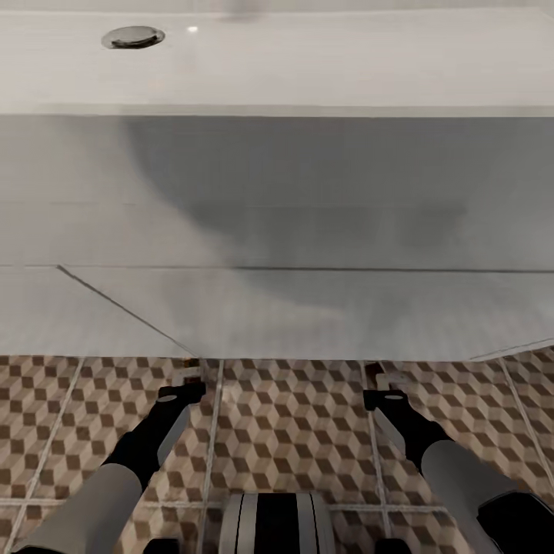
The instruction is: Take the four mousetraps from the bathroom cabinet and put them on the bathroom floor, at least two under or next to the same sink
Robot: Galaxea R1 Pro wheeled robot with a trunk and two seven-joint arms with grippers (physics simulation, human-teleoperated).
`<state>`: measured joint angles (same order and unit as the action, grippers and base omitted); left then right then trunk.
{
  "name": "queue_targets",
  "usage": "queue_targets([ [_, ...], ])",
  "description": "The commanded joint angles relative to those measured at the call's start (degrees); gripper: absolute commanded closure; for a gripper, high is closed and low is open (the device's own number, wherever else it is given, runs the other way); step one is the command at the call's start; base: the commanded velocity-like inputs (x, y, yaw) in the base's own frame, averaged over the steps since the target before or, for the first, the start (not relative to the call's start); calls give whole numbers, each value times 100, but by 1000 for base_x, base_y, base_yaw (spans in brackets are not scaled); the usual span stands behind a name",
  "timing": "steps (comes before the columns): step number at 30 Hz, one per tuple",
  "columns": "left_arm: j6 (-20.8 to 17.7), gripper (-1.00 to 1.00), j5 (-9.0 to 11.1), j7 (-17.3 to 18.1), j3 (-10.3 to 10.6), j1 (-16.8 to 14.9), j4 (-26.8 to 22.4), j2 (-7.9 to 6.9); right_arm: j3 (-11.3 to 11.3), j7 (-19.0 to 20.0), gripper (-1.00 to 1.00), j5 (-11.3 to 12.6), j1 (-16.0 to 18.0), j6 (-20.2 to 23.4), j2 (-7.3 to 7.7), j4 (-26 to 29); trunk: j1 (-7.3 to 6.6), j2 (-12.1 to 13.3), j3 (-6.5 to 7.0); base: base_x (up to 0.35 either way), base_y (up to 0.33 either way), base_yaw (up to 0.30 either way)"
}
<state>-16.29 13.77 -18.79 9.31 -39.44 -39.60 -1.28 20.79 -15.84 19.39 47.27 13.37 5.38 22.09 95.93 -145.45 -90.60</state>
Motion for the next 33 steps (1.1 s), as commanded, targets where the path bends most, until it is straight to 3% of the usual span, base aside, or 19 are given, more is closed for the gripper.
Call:
queue_targets([
  [1, -23, 100, 56, -63, 45, -2, -11, -7, 48, -42, 100, 47, 1, 28, 7, 15, 2, -1, -4, 294, 0, 0],
  [22, -30, 100, 16, -63, 53, -2, 0, 29, 48, -42, 100, 42, 1, -122, 7, 12, 2, -1, -4, 36, 0, 0],
  [26, -31, 100, 9, -63, 55, -2, 18, 36, 48, -42, 100, 51, 1, -291, 7, 1, 2, -1, -4, 0, 0, 0],
  [33, -59, 100, 10, -63, 62, -2, 38, 40, 52, -37, 100, 63, 1, -978, -1, -335, 2, -1, -4, 0, 0, 0],
])
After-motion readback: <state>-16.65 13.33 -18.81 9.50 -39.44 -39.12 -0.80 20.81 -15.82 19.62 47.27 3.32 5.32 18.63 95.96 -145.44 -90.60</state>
